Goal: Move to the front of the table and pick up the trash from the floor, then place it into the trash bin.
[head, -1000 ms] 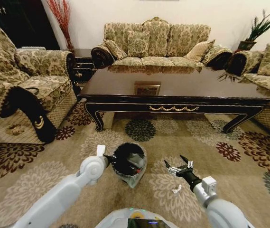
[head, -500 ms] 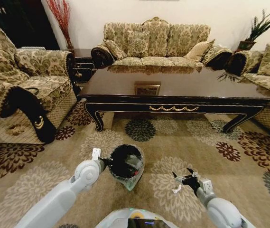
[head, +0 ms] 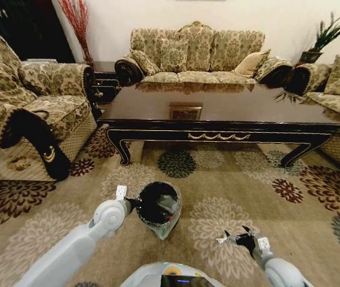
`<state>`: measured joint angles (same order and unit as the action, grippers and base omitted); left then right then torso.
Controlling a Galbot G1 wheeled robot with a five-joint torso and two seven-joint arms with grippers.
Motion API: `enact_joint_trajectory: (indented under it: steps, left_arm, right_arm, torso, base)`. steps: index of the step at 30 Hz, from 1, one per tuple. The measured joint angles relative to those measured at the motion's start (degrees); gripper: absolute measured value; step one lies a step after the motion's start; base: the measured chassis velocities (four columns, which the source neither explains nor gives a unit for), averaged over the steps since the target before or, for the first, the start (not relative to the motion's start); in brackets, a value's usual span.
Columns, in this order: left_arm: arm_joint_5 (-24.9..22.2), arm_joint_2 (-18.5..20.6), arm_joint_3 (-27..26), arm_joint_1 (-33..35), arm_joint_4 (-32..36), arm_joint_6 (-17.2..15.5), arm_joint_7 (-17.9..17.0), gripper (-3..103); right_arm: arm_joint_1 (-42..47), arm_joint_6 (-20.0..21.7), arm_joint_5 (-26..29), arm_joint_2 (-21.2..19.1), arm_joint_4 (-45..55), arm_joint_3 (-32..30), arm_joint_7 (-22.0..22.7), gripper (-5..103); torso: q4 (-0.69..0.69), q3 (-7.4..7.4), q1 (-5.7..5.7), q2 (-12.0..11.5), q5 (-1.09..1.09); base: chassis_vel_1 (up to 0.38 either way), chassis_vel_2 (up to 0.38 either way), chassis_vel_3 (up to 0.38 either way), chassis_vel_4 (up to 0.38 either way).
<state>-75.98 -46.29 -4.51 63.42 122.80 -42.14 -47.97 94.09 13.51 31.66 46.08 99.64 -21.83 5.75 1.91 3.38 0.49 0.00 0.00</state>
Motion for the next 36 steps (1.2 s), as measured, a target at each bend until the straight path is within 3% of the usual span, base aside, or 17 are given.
enact_joint_trajectory:
  steps: [6,11,21,24,28,33,34,36]
  left_arm:
    - [-0.7,0.3,0.0,0.1,0.9,0.0,-0.8,0]
    - [-0.8,1.0,0.4,0.3,1.3,0.0,-1.1,0]
    - [-0.9,1.3,0.7,-0.2,0.9,0.0,-1.4,0]
    - [-0.7,1.2,0.7,0.0,0.9,0.0,-1.4,0]
    - [-0.6,1.2,0.6,0.3,1.1,0.0,-1.4,0]
    - [-0.5,1.1,0.3,0.5,1.2,0.0,-1.4,0]
    - [-0.4,1.1,0.3,0.6,1.2,0.0,-1.4,0]
    - [-0.2,0.9,0.2,0.5,1.1,0.0,-1.3,0]
  right_arm:
    - [-2.1,-0.9,-0.7,1.0,-4.0,1.9,-1.0,93]
    - [-4.8,-2.2,-1.9,2.7,-8.8,3.3,-1.8,82]
    - [-7.2,-3.1,-4.0,6.1,-14.1,3.9,-2.3,79]
    - [-7.4,-3.1,-4.2,6.6,-14.2,4.0,-2.3,71]
    - [-7.6,-2.9,-4.5,7.0,-14.1,4.7,-2.3,52]
    - [-7.4,-2.9,-4.9,7.2,-14.2,4.9,-2.3,47]
    - [-7.3,-2.9,-4.9,7.2,-14.2,4.9,-2.3,38]
    - [-7.2,-2.8,-4.9,7.3,-14.1,5.0,-2.3,33]
  torso:
    - [-0.01,0.00,0.00,0.0,-0.01]
    - [0.00,0.00,0.00,0.0,0.00]
    - [-0.01,0.00,0.00,0.0,0.01]
    - [0.00,0.00,0.00,0.0,-0.01]
    - [0.00,0.00,0.00,0.0,0.00]
    - [0.00,0.00,0.00,0.0,0.00]
    - [0.00,0.00,0.00,0.0,0.00]
    - [0.00,0.00,0.00,0.0,0.00]
  base:
    - [0.000,0.000,0.000,0.000]
    - [0.000,0.000,0.000,0.000]
    - [0.000,0.000,0.000,0.000]
    - [0.000,0.000,0.000,0.000]
    - [0.000,0.000,0.000,0.000]
    - [0.000,0.000,0.000,0.000]
    - [0.000,0.000,0.000,0.000]
    - [0.000,0.000,0.000,0.000]
